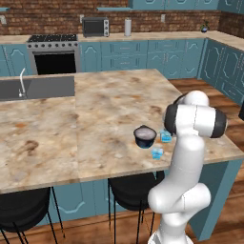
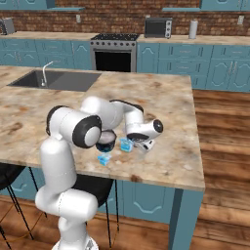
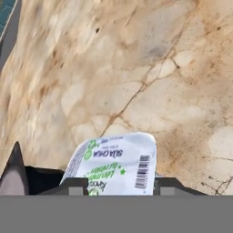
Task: Stack the yogurt containers by placing the smaller containers on top of the larger containers.
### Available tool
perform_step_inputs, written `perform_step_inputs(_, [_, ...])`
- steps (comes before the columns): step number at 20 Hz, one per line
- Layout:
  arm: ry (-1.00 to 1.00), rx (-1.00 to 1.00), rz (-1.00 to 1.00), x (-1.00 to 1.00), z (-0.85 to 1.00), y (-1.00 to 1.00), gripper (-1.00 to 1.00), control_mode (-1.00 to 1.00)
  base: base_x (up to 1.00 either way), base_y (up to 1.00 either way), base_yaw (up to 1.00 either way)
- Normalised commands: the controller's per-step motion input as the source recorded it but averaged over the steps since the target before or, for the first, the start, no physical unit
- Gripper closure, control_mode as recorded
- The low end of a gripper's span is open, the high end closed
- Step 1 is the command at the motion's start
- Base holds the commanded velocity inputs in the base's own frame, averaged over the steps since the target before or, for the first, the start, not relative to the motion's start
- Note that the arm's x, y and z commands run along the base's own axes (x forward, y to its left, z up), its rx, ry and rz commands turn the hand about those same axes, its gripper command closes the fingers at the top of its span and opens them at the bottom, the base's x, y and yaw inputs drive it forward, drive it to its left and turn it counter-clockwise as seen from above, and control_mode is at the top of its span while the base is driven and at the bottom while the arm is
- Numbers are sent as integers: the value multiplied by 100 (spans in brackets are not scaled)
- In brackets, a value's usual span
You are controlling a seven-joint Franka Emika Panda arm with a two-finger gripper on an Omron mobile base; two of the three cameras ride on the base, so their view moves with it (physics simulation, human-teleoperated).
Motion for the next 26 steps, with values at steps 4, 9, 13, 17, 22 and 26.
perform_step_inputs(4, [1, 0, -2, 17, 0, 29, 100, -100, 0, 0, 0])
perform_step_inputs(9, [0, 1, -5, 1, 2, 4, 100, -100, 0, 0, 0])
perform_step_inputs(13, [-1, 6, -8, -6, 14, -6, 100, -100, 0, 0, 0])
perform_step_inputs(17, [-3, 10, -8, -20, 29, -23, 100, -100, 0, 0, 0])
perform_step_inputs(22, [-1, 7, -5, -42, 38, -33, 100, -100, 0, 0, 0])
perform_step_inputs(26, [-4, 0, -3, -59, 54, -19, 100, -100, 0, 0, 0])
